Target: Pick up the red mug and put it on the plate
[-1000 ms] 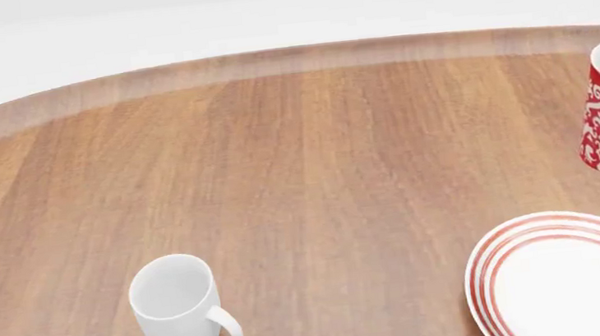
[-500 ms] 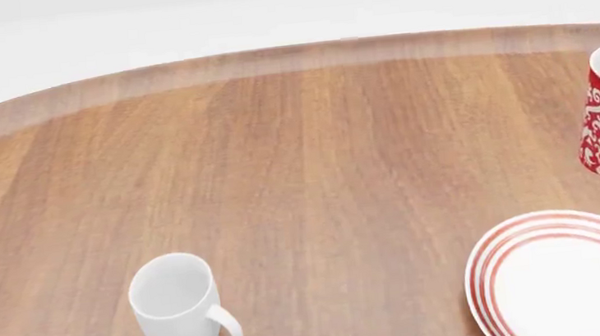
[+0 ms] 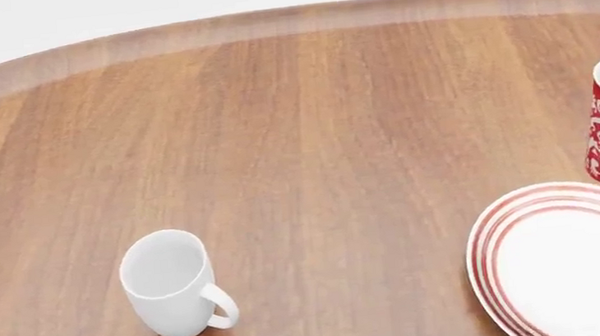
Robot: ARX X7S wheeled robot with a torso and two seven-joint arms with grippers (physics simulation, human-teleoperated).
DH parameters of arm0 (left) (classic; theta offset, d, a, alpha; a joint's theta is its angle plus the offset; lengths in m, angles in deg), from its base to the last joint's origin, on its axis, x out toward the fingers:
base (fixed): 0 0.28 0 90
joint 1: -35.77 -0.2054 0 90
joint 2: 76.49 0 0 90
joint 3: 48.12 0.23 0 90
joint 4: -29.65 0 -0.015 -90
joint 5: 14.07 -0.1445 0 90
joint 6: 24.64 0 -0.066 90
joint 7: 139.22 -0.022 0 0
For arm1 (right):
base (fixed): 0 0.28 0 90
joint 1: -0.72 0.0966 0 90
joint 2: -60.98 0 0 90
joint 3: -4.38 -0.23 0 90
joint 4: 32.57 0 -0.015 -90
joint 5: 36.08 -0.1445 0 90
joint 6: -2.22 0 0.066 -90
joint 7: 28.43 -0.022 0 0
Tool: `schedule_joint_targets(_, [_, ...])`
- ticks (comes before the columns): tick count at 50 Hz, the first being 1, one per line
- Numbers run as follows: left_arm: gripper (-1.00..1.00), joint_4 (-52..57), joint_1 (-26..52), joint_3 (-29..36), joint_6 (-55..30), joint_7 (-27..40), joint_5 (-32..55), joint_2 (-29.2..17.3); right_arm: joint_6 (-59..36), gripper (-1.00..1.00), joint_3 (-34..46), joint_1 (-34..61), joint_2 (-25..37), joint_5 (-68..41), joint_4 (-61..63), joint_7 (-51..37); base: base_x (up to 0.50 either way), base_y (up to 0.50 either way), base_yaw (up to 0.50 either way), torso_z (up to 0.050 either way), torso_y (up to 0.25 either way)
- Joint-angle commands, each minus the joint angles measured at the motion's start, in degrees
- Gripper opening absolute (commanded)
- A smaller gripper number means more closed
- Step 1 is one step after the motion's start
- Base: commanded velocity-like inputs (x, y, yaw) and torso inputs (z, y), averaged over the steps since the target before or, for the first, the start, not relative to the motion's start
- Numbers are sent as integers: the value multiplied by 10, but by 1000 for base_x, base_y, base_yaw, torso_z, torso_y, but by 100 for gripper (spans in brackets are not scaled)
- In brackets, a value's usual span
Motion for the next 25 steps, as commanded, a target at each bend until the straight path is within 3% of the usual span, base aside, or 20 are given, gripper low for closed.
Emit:
schedule_joint_targets(1, [100,3,-1,1,1,2,-2,-2,3,-100,-6,3,-3,6,-5,-4,0,0,0,0,-86])
schedule_joint_targets(25, [100,8,7,-6,-6,8,12,-10,16,-100,-19,-2,-20,-7,-29,4,0,0,0,0,-85])
